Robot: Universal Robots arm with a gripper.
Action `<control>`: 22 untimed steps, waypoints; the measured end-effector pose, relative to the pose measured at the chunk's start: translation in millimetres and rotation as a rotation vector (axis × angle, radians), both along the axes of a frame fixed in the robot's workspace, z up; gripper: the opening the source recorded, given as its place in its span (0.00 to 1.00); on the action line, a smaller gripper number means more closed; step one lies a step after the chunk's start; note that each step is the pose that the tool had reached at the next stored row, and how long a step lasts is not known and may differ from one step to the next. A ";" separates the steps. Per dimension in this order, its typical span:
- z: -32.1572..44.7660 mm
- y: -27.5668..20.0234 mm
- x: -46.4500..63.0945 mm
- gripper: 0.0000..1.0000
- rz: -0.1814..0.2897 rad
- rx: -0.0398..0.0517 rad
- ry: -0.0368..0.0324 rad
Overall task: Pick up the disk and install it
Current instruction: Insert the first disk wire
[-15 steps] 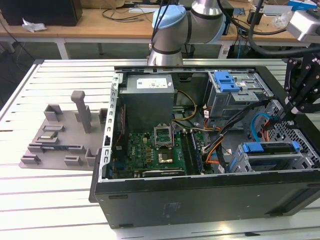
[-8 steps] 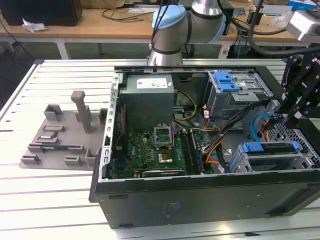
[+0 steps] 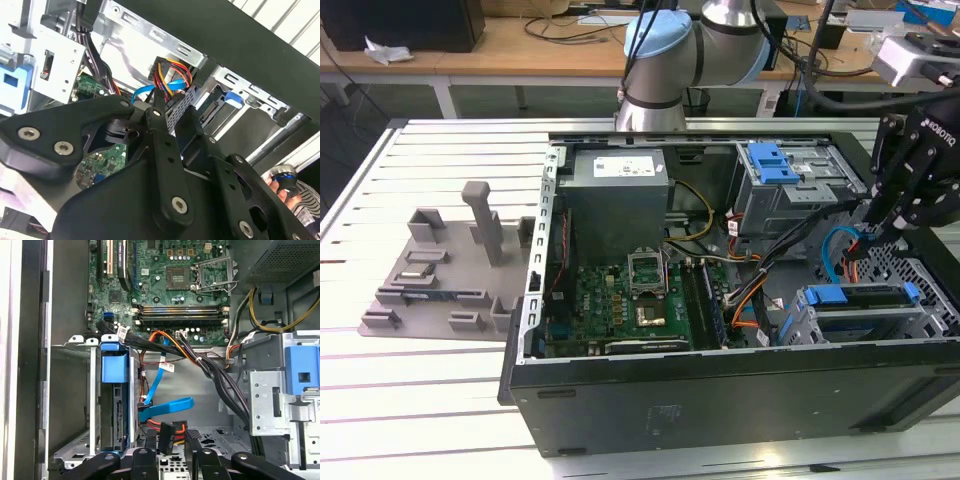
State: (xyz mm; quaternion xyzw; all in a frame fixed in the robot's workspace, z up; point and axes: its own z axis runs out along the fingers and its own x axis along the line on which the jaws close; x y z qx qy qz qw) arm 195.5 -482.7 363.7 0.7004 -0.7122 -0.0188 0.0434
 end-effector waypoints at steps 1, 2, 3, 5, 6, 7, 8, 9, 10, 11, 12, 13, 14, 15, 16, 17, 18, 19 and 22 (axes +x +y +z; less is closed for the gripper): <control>-3.7 0.0 0.0 0.36 0.000 -0.0002 0.0001; -5.6 0.0 0.0 0.36 0.000 -0.0005 0.0000; -6.7 0.0 0.0 0.36 0.000 -0.0013 0.0000; -6.9 -0.1 0.0 0.36 0.000 -0.0030 0.0000; -6.9 0.0 0.0 0.36 0.000 -0.0031 0.0000; -6.9 0.0 0.0 0.35 0.000 -0.0033 0.0000; -6.9 0.0 0.0 0.17 0.000 -0.0034 0.0000; -6.9 0.0 0.0 0.16 0.000 -0.0036 0.0000; -6.9 0.0 0.0 0.16 0.000 -0.0037 0.0001; -6.9 0.0 0.0 0.16 0.000 -0.0038 0.0001; -6.9 0.0 0.0 0.16 0.000 -0.0039 0.0000; -7.0 -0.1 0.0 0.16 0.000 -0.0039 0.0000; -7.0 -1.3 0.0 0.16 0.000 -0.0038 0.0001; -7.0 -3.4 0.0 0.16 0.000 -0.0042 0.0000; -7.0 -6.2 0.0 0.16 0.000 -0.0053 0.0000; -7.0 -9.1 0.0 0.16 0.000 -0.0080 0.0000; -7.2 -14.6 0.0 0.16 0.000 -0.0130 0.0000; -7.4 -17.4 -0.1 0.16 0.000 -0.0150 0.0001; -9.3 -27.7 -0.6 0.16 0.000 -0.0177 0.0000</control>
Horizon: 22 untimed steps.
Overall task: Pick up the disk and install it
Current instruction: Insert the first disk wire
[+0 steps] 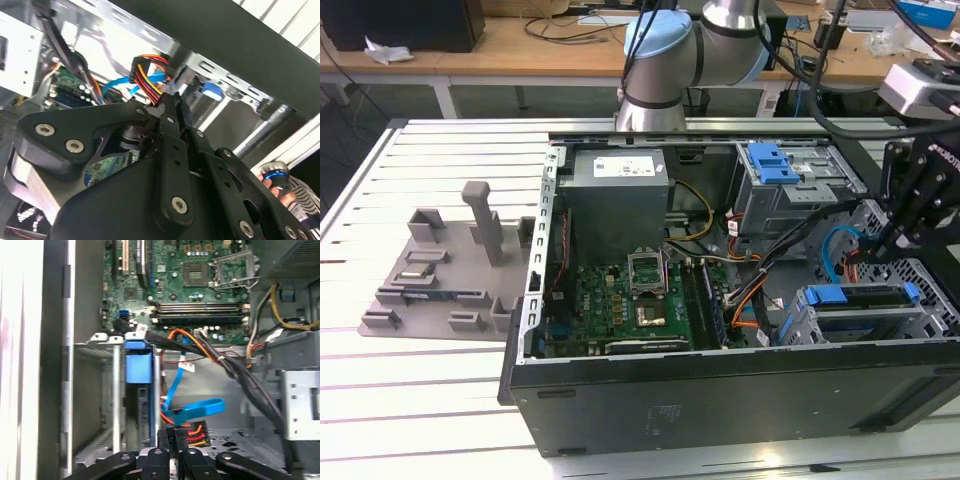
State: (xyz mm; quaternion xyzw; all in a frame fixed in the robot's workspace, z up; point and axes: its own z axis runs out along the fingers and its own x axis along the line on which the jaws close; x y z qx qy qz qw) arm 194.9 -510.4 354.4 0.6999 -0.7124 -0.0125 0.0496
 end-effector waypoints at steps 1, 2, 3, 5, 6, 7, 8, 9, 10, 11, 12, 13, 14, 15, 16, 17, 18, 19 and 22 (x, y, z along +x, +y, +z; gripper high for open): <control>-1.7 -4.1 -0.3 0.16 0.000 -0.0002 0.0000; -4.6 -6.5 -0.3 0.16 0.000 -0.0002 0.0000; -6.1 -7.7 -0.4 0.16 0.000 -0.0007 0.0000; -7.9 -11.6 -0.4 0.16 0.000 -0.0021 0.0000; -8.1 -12.7 -0.4 0.16 0.000 -0.0027 0.0000; -8.7 -14.4 -0.4 0.16 0.000 -0.0032 0.0000; -9.0 -14.8 -0.4 0.16 0.000 -0.0033 0.0000; -9.4 -14.9 -0.5 0.16 0.000 -0.0035 0.0000; -9.7 -14.9 -0.7 0.16 0.000 -0.0037 0.0000; -10.1 -15.0 -1.0 0.16 0.000 -0.0036 0.0001; -10.5 -15.0 -1.1 0.16 0.000 -0.0036 0.0000; -10.8 -15.0 -1.1 0.16 0.000 -0.0037 0.0000; -11.5 -15.1 -1.2 0.16 0.001 -0.0035 0.0000; -11.9 -15.3 -1.2 0.16 0.001 -0.0035 0.0000; -12.9 -15.4 -1.2 0.16 0.001 -0.0035 0.0000; -13.8 -15.5 -1.2 0.16 0.002 -0.0038 0.0000; -14.6 -15.5 -1.2 0.16 0.002 -0.0036 0.0000; -15.4 -15.5 -1.0 0.16 0.002 -0.0039 0.0000; -16.3 -15.5 -0.7 0.16 0.002 -0.0038 0.0000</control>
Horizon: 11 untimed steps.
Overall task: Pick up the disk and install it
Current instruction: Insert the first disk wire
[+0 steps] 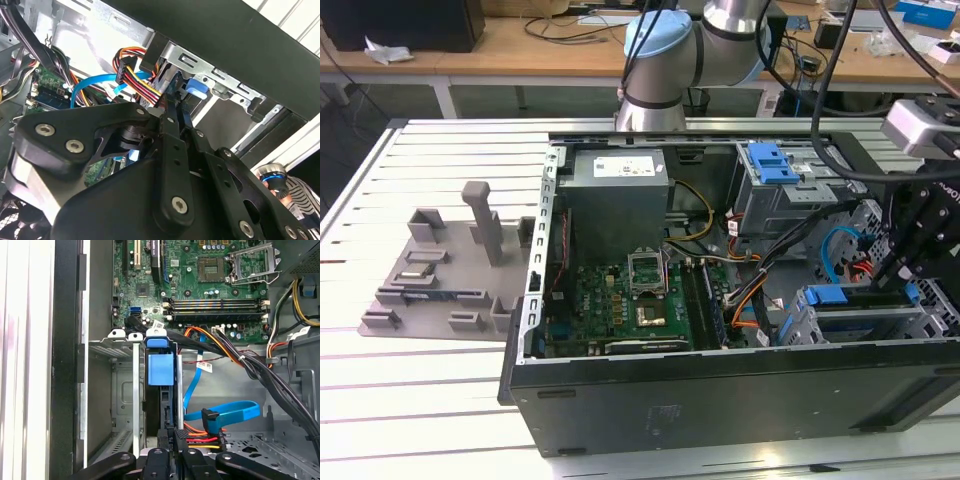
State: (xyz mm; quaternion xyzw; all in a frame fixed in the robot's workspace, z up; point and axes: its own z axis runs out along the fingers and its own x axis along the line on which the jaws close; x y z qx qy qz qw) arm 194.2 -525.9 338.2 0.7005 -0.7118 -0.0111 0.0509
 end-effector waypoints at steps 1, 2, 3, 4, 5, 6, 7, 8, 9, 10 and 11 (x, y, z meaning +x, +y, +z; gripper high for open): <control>-0.1 0.0 0.0 0.16 0.000 0.0000 0.0000; -0.1 0.0 0.0 0.16 0.000 0.0000 0.0000; -0.3 0.1 0.1 0.18 0.000 0.0006 -0.0002; -0.5 0.1 0.1 0.18 0.000 0.0007 0.0001; -0.5 0.0 0.1 0.24 0.000 0.0005 0.0001; -0.4 0.0 0.1 0.24 0.000 0.0002 0.0001; 0.0 0.0 0.1 0.24 0.000 0.0000 0.0000; 3.3 0.0 0.1 0.24 0.000 0.0001 0.0000; 6.5 0.1 0.1 0.24 0.000 0.0000 0.0000; 10.2 0.0 0.1 0.24 0.000 0.0000 0.0000; 15.6 0.1 0.1 0.24 0.000 0.0001 0.0000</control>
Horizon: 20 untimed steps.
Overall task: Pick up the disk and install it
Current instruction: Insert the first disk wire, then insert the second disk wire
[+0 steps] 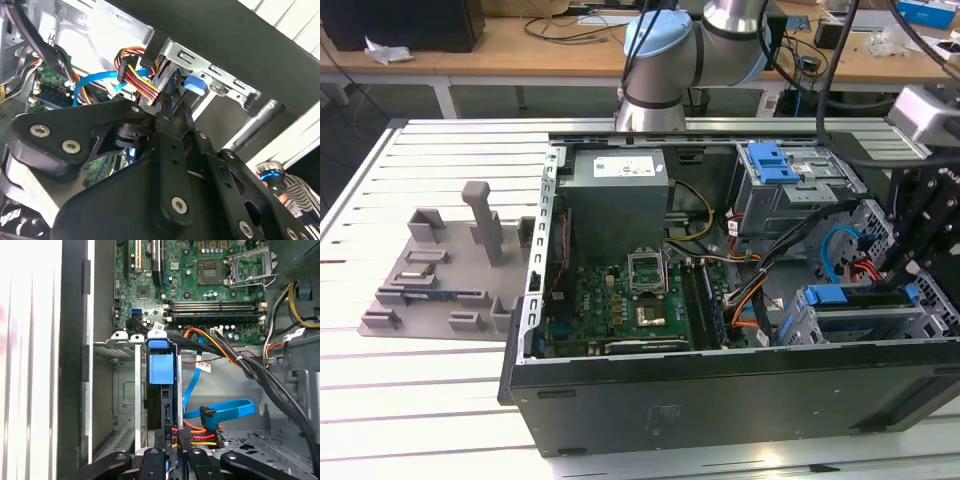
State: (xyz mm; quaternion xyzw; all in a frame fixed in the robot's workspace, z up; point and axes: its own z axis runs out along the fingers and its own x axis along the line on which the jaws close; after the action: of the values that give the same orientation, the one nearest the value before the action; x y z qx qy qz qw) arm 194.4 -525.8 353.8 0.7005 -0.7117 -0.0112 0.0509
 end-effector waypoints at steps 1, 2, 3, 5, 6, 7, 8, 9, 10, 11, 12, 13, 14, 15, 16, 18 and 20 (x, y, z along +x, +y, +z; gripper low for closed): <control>3.6 0.0 0.0 0.23 0.000 -0.0001 0.0000; 8.1 0.0 0.0 0.16 0.000 -0.0002 0.0000; 11.5 0.0 0.0 0.16 0.000 0.0000 0.0000; 22.9 0.0 0.0 0.11 0.000 0.0000 0.0000; 30.0 0.0 0.0 0.11 0.000 -0.0001 0.0000; 33.5 0.0 0.0 0.11 0.000 -0.0001 0.0000; 34.7 0.0 0.0 0.11 0.000 -0.0001 0.0000; 34.8 0.0 0.0 0.11 0.000 0.0002 0.0001; 34.8 0.0 0.0 0.11 0.000 0.0003 0.0001; 34.9 0.0 0.0 0.11 0.000 0.0002 0.0001; 35.0 0.0 0.0 0.11 0.000 0.0000 0.0001; 35.0 0.0 0.0 0.11 0.000 0.0001 0.0000; 35.0 0.0 0.0 0.11 0.000 0.0001 0.0001; 35.0 0.0 0.0 0.11 0.000 0.0001 0.0000; 35.0 0.0 0.0 0.11 0.000 0.0002 0.0000; 35.0 0.0 0.0 0.24 0.000 0.0003 0.0000; 35.0 0.7 -0.2 0.30 0.000 0.0000 -0.0001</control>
State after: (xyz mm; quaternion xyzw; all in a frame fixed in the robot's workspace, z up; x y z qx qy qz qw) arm 194.1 -525.1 388.8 0.7006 -0.7117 -0.0111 0.0509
